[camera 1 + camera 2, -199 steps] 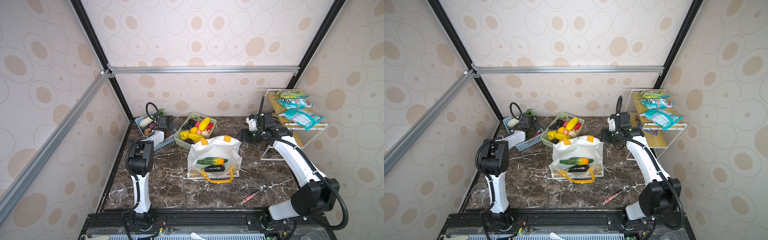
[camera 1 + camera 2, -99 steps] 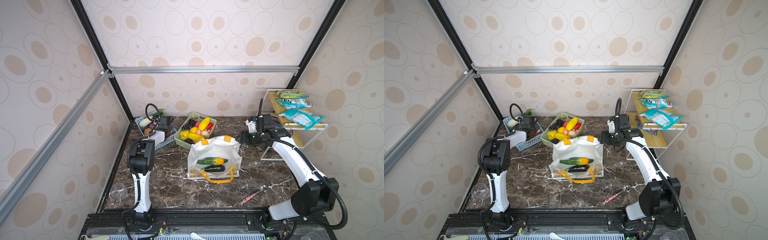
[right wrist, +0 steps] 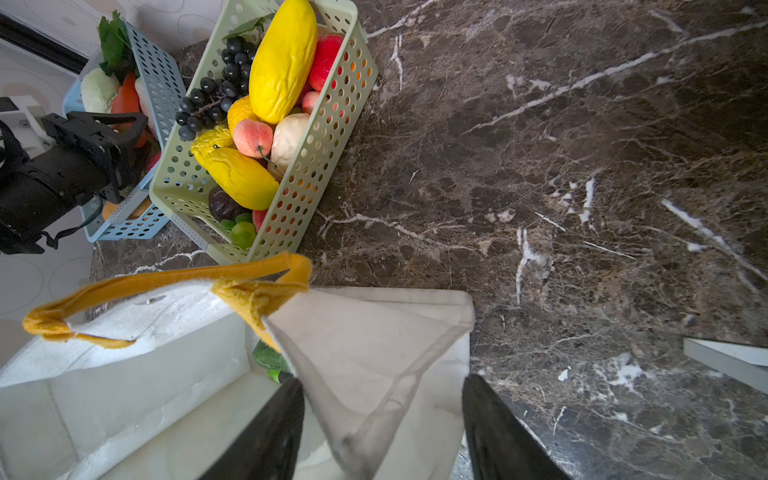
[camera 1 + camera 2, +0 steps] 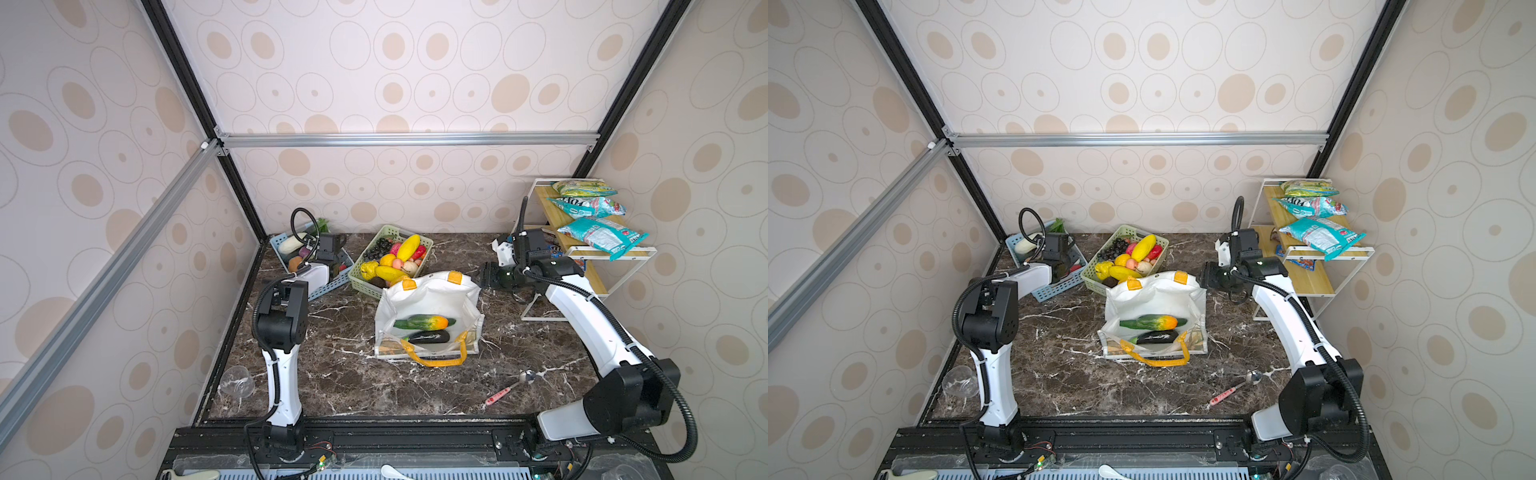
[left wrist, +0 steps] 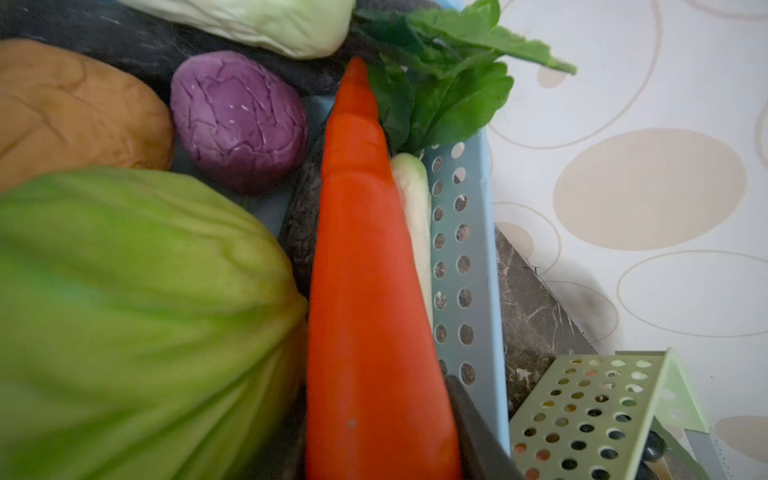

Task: Place the food into the grocery bag and tie it
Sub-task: 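Lower the left gripper and grasp the red carrot by its thick end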

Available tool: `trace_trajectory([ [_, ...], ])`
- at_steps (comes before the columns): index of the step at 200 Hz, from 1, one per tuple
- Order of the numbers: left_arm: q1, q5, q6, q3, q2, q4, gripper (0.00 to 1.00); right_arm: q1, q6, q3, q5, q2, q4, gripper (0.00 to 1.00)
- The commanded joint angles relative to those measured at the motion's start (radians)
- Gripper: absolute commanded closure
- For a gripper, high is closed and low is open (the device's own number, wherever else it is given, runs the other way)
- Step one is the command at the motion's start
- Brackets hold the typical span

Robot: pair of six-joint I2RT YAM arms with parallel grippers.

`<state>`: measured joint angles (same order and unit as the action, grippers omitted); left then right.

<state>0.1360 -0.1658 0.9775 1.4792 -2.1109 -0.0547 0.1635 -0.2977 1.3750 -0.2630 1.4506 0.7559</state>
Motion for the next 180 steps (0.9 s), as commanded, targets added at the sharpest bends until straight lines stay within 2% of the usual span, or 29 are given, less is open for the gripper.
trace_trajectory([
  [1, 0.011, -0.024, -0.043, -0.015, 0.064, 0.005, 0.64, 0.007, 0.002, -0.013, -0.010, -0.012, -0.010, 0.37],
  [112, 0.075, 0.017, -0.092, -0.184, 0.235, -0.031, 0.65, 0.008, 0.004, -0.024, -0.032, 0.004, -0.026, 0.36],
  [180, 0.135, 0.094, -0.123, -0.269, 0.373, -0.053, 0.64, 0.008, 0.005, -0.025, -0.027, -0.008, -0.020, 0.36],
])
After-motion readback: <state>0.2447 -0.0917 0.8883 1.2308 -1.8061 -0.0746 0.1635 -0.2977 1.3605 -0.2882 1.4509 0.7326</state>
